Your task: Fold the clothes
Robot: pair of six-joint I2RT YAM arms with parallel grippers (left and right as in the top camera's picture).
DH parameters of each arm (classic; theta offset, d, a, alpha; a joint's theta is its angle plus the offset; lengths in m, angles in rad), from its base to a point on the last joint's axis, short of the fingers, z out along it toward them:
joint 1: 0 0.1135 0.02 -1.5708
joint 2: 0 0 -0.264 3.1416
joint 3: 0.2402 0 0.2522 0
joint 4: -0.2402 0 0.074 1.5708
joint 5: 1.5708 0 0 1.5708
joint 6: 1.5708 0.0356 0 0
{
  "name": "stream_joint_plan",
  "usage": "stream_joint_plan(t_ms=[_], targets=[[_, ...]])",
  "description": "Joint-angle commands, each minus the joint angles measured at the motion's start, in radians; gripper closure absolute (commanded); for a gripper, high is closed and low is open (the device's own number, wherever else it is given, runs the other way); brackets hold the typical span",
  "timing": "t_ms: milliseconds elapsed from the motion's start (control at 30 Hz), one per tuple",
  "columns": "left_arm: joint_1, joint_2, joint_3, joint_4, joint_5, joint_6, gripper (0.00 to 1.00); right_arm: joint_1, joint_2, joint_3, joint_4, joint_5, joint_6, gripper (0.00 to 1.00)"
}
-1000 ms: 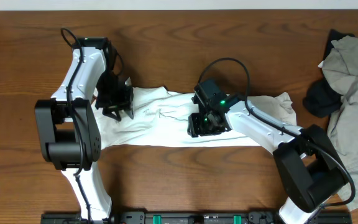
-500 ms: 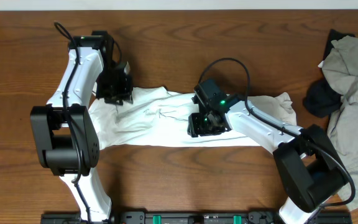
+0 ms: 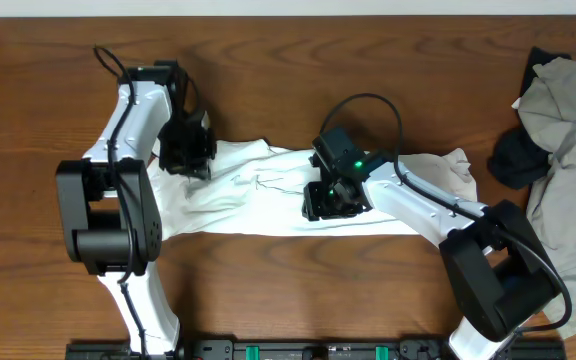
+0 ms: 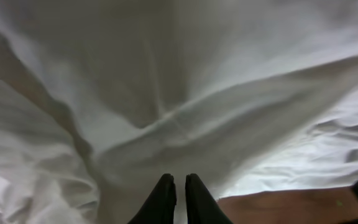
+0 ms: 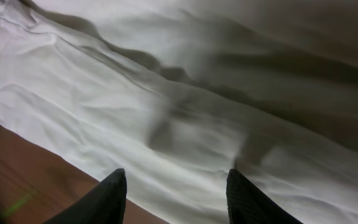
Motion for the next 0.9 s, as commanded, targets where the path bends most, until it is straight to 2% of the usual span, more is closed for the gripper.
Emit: stream_joint_plan(t_ms=[0, 167, 467, 633, 767, 867], targets=[[0.003, 0.017, -0.066, 0.029, 0.002, -0.005, 0.90, 0.008, 0.008, -0.006, 0.000, -0.005, 0.019, 0.50], [0.003, 0.017, -0.162, 0.063, 0.002, -0.026, 0.93, 0.008, 0.008, -0.006, -0.002, -0.009, 0.026, 0.50], [0.003, -0.035, -0.154, -0.014, 0.005, -0.031, 0.94, 0.008, 0.008, -0.006, -0.001, -0.015, 0.026, 0.51], [0.003, -0.142, -0.132, -0.042, 0.005, -0.031, 0.94, 0.005, 0.007, -0.006, -0.001, -0.015, 0.038, 0.54], [0.003, -0.259, -0.132, 0.005, 0.005, -0.031, 0.94, -0.016, 0.005, -0.006, -0.001, -0.016, 0.062, 0.56], [-0.002, -0.312, -0.132, 0.050, 0.005, -0.031, 0.89, -0.046, -0.001, -0.006, 0.018, -0.052, 0.076, 0.59]])
